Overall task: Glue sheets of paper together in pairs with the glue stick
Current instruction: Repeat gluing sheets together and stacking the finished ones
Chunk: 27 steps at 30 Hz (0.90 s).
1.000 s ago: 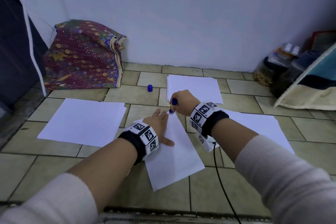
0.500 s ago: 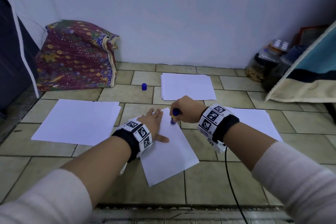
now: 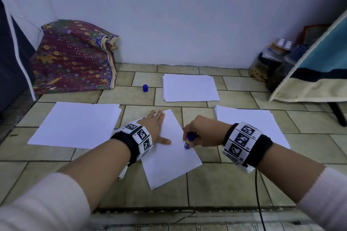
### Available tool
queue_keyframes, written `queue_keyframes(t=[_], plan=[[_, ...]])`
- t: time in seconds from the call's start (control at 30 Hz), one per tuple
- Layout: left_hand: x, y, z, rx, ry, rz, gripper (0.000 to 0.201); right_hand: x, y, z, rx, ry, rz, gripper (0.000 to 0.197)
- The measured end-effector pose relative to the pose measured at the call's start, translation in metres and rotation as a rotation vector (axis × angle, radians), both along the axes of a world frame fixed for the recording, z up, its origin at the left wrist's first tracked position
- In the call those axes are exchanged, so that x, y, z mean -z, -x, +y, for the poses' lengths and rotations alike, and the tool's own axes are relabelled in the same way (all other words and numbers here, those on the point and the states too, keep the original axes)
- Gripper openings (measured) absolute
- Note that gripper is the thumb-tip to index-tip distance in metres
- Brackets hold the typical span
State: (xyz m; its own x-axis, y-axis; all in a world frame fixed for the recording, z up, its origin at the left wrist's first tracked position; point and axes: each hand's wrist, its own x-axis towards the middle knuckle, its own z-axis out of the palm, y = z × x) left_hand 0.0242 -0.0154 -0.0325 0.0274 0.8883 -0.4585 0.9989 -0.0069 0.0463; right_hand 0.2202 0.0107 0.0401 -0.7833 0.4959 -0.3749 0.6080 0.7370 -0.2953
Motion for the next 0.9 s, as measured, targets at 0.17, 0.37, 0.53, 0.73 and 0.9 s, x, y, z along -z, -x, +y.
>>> queue_keyframes(t=[0.17, 0.37, 0.53, 0.73, 0.9], plan=[[-0.002, -0.001, 0.002, 0.001, 0.011, 0.017, 0.113, -0.001, -0.009, -0.010, -0.052, -0.009, -0.037, 0.027], [-0.005, 0.004, 0.005, -0.009, 0.043, 0.014, 0.102, 0.001, -0.021, -0.018, -0.088, 0.006, -0.082, 0.026], [-0.025, 0.005, 0.009, 0.083, -0.014, 0.132, 0.046, -0.015, -0.034, 0.011, 0.064, 0.045, 0.082, 0.018], [-0.031, 0.021, -0.003, 0.058, -0.075, 0.133, 0.053, -0.012, -0.033, 0.061, 0.744, 0.443, 0.852, 0.017], [-0.012, 0.037, -0.024, 0.005, -0.174, 0.031, 0.063, 0.008, -0.003, 0.075, 1.050, 0.757, 0.776, 0.020]])
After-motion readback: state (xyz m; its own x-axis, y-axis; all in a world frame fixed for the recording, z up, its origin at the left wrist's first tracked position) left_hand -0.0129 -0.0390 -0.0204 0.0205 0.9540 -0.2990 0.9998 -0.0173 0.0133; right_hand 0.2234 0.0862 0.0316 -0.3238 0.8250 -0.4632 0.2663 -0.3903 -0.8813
